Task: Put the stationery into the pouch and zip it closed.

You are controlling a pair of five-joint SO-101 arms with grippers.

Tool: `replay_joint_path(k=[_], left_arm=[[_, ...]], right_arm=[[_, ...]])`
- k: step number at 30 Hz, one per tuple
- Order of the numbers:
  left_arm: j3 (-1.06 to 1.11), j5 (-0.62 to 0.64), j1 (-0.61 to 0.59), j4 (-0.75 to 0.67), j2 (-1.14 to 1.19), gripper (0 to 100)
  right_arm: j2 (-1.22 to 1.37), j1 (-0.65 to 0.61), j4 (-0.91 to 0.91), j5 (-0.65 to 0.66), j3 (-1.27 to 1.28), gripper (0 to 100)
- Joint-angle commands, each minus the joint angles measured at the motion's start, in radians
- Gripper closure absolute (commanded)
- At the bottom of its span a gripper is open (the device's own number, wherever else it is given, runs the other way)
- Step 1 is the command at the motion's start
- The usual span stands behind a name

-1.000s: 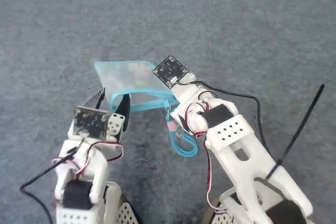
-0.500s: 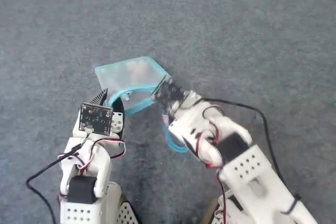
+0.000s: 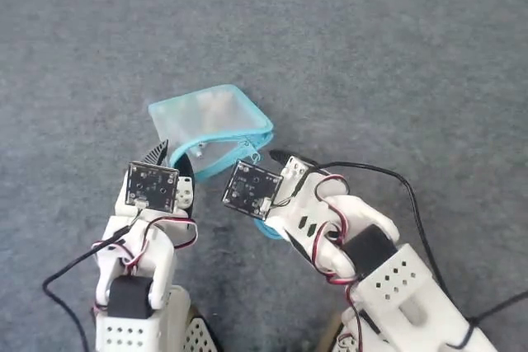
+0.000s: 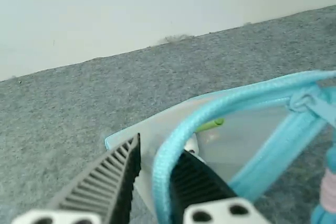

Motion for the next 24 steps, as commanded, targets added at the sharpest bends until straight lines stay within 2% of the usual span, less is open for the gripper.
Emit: replay_joint_path(k=[1,9,14,24], left_arm=[[-0.008,0.011,0.005,-0.037,-0.021,99],[-0.004,0.011,0.006,-0.035,-0.021,99],[-0.004,0.011,0.006,-0.035,-0.021,99],[-0.004,0.011,0.005,-0.034,-0.021,99]], right_arm=[[-0.022,0.061,0.001,0.091,-0.060,84.0],[-0.010,0.068,0.022,0.117,-0.150,83.5],[0.128,0.068,0.028,0.121,-0.230,77.1],[0.354,0.064,0.019,0.284,-0.347,79.0]])
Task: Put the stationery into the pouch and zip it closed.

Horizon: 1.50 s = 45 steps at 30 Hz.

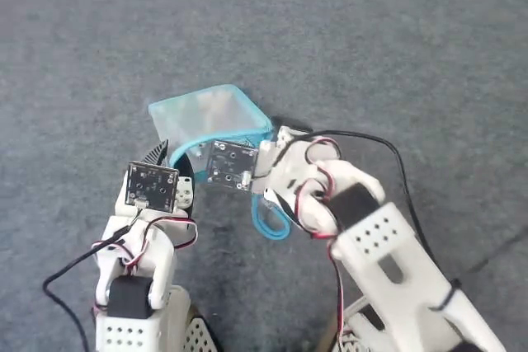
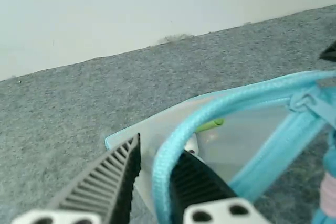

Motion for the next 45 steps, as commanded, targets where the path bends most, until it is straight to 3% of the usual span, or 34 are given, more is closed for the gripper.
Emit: replay_joint_path(k=[1,9,15,17,23,31,39,45], left_arm=[[-0.004,0.011,0.006,-0.034,-0.021,99],[-0.004,0.011,0.006,-0.034,-0.021,99],[-0.004,0.011,0.006,-0.026,-0.021,99],[-0.004,0.011,0.006,-0.023,-0.021,99],[-0.015,0.014,0.006,-0.020,-0.025,98],[-0.186,0.017,-0.002,0.163,-0.025,68],[-0.217,0.015,-0.003,0.196,-0.025,67],[-0.188,0.017,0.008,0.186,-0.023,67]], right_arm=[[0.030,0.012,-0.001,0.046,-0.107,79.0],[0.148,-0.047,-0.001,0.048,-0.209,79.1],[0.229,-0.081,-0.045,0.040,-0.213,99.1],[0.237,-0.077,-0.044,0.026,-0.213,98.3],[0.257,-0.025,0.001,-0.195,-0.212,99.1],[0.378,0.119,0.033,-0.402,-0.216,99.1],[0.432,0.222,0.162,-0.586,-0.370,99.1],[0.432,0.173,0.260,-0.649,-0.468,99.1]])
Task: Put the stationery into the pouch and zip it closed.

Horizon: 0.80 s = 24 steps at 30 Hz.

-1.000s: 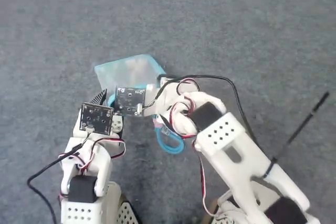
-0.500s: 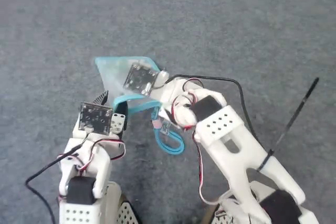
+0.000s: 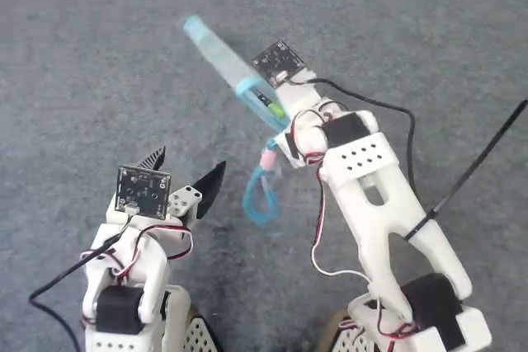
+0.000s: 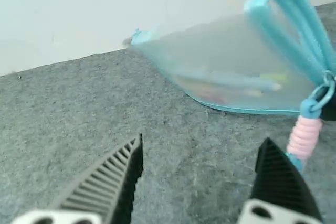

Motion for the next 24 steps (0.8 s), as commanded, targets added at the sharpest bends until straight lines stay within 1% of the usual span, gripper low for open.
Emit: replay_joint_path(k=[1,3,5,7,9,15,19,21,24], left_arm=[[-0.007,0.009,0.006,-0.025,-0.023,67],[0.035,0.009,0.052,-0.058,-0.023,67],[0.081,0.008,0.126,-0.078,-0.023,67],[0.111,0.008,0.196,-0.091,-0.023,67],[0.136,0.008,0.236,-0.112,-0.021,67],[0.186,0.008,0.244,-0.173,-0.021,67],[0.243,0.009,0.242,-0.250,-0.021,67],[0.271,0.012,0.242,-0.288,-0.021,67],[0.288,0.014,0.241,-0.318,-0.021,69]], right_arm=[[-0.015,-0.038,0.050,-0.028,-0.091,99.1],[-0.015,-0.077,0.070,-0.026,-0.095,99.1],[-0.015,-0.111,0.081,-0.026,-0.095,99.1],[-0.015,-0.131,0.081,-0.026,-0.094,99.1],[-0.015,-0.139,0.081,-0.026,-0.094,99.1],[-0.016,-0.147,0.093,-0.025,-0.092,99.1],[-0.016,-0.202,0.136,-0.021,-0.092,99.1],[-0.016,-0.231,0.145,0.005,-0.091,99.1],[-0.016,-0.245,0.159,0.014,-0.091,99.1]])
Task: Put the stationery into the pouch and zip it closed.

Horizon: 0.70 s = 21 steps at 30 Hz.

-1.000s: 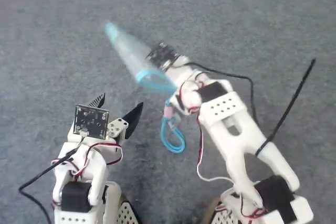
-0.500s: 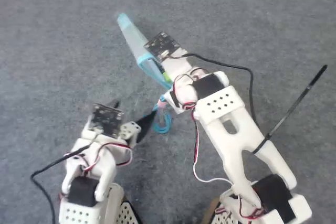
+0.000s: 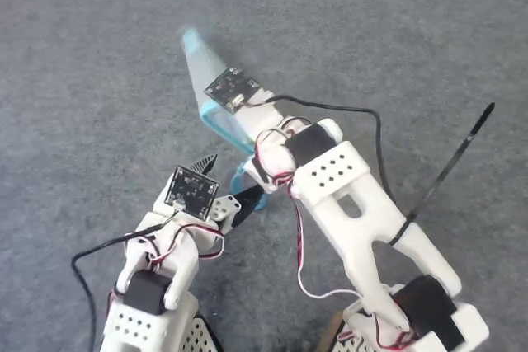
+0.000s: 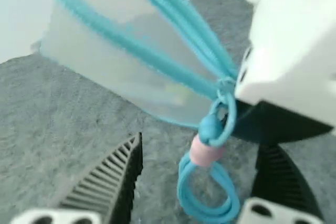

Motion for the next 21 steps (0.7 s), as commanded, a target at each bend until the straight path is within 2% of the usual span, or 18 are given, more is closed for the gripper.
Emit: replay_joint_path(k=[1,10,15,21], left_arm=[[-0.010,0.014,0.000,-0.052,-0.021,71],[-0.018,0.014,-0.006,-0.054,-0.023,99],[-0.051,0.014,-0.109,-0.054,-0.023,99],[-0.054,0.014,-0.133,-0.054,-0.023,99]], right_arm=[[-0.016,-0.035,0.028,0.026,-0.057,99.1],[-0.016,-0.031,-0.021,0.064,0.021,99.1],[-0.007,-0.016,-0.085,0.077,0.072,99.1],[-0.002,0.045,-0.090,0.077,0.074,99.1]])
